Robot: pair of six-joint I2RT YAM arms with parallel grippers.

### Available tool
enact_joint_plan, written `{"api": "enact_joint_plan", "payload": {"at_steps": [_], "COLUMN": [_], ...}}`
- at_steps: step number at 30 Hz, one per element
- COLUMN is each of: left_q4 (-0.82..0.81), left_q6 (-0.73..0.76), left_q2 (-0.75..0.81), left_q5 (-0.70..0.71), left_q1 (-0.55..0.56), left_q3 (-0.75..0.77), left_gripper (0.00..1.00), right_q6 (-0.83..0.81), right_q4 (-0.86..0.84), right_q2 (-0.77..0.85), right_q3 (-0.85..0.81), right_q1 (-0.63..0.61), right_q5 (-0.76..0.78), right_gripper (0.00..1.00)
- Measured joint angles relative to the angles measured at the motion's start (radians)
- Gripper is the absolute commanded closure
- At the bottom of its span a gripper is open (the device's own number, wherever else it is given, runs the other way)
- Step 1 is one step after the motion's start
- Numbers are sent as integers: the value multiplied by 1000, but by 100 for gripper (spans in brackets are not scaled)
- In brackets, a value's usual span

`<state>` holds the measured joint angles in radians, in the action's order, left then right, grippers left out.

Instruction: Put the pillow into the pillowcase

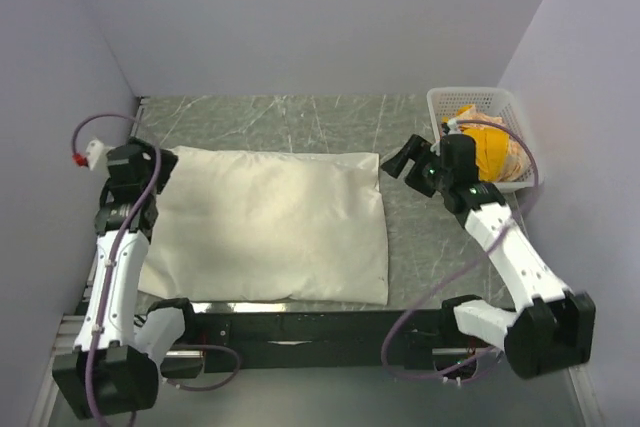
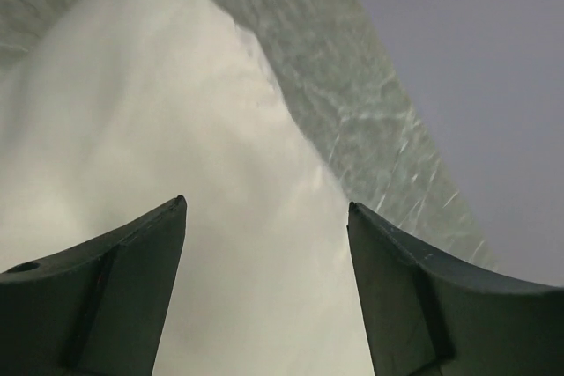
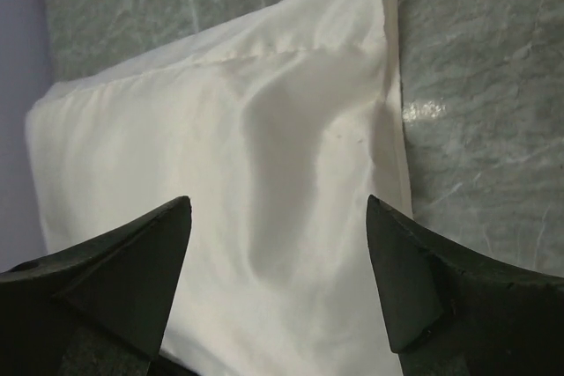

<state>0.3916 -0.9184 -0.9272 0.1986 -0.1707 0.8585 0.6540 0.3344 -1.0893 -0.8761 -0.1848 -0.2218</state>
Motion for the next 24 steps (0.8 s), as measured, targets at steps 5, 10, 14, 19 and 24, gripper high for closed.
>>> {"api": "enact_joint_plan", "payload": {"at_steps": [5,10,14,19,24], "left_q4": [-4,-6,-3,29,50], "left_q6": [0,-13,-25,14,103], "left_q2": [-154,-348,-555,-804,-1066], "left_q5": [140,212,254,296,262], "left_q1": [188,227,238,237,218], "left_q3": [-2,9,70,321,681], "left_gripper": [16,27,78,99,99], "right_q6": [-35,-47,-45,-29,-14], "right_q4": [-58,-76,-112,-152,-168], "right_q2": [-269,-530,-689,-746,-726], "right_q3": [-56,-152,-237,-243,-218], "right_q1": [-32,-42,-42,-45,-47], "right_q5": [57,79,60,10,-7], "right_gripper": [12,17,25,92,100]}}
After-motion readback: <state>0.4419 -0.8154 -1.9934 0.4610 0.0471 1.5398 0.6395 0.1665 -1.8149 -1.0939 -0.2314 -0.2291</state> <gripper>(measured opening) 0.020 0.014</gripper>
